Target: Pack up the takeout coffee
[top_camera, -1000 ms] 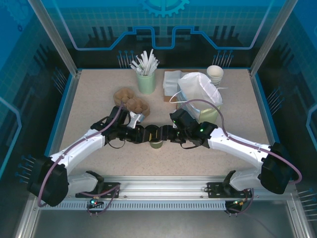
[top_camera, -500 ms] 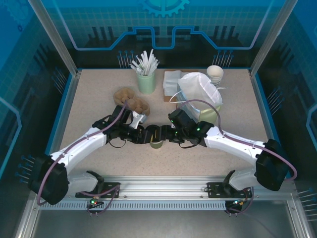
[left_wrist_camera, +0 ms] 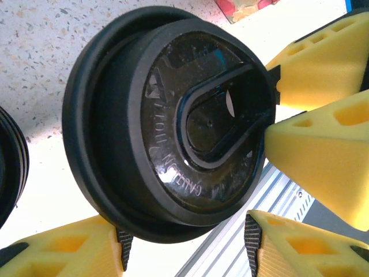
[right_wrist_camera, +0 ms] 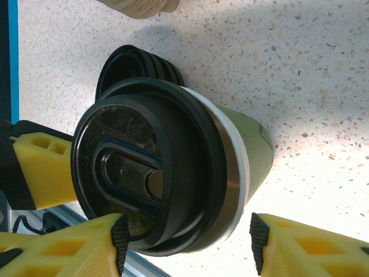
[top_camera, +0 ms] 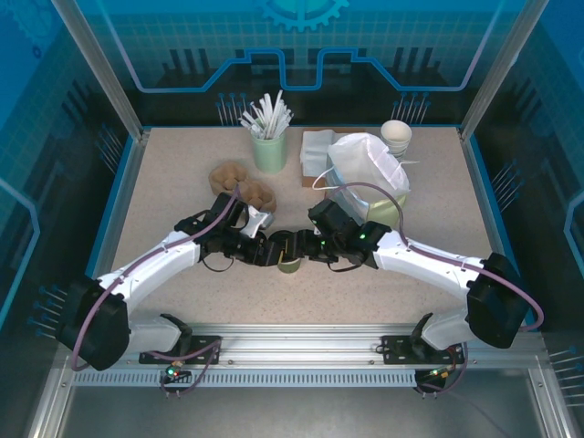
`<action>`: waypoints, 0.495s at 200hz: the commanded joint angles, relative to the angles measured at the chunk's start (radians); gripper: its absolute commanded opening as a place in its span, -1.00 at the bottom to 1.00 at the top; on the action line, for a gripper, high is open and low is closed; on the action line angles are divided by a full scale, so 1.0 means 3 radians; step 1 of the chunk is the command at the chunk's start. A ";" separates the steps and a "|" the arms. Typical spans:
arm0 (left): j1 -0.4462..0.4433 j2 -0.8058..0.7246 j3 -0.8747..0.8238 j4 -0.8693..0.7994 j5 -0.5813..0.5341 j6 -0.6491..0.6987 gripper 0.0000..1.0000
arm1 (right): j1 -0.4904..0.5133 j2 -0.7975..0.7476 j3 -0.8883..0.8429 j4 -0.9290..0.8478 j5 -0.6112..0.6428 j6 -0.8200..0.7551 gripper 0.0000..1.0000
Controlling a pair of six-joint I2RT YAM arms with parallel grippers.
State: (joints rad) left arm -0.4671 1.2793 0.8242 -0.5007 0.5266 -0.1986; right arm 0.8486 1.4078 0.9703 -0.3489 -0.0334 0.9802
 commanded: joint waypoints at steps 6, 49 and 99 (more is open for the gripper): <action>-0.0018 0.0015 0.0087 -0.0098 -0.0018 0.0103 0.11 | -0.0033 0.0038 0.0119 -0.0044 0.0075 0.0001 0.18; -0.0019 -0.0020 0.0091 -0.0070 0.0004 0.0113 0.13 | -0.0020 0.0089 0.0205 -0.0212 0.0185 -0.0042 0.15; -0.0031 -0.0006 0.0106 -0.0059 0.0020 0.0122 0.13 | -0.0016 0.0206 0.0288 -0.0258 0.0179 -0.0069 0.13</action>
State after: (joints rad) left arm -0.4679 1.2797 0.8242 -0.5045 0.5270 -0.1814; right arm 0.8490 1.4487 1.0225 -0.3958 0.0006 0.9756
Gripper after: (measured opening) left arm 0.563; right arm 0.574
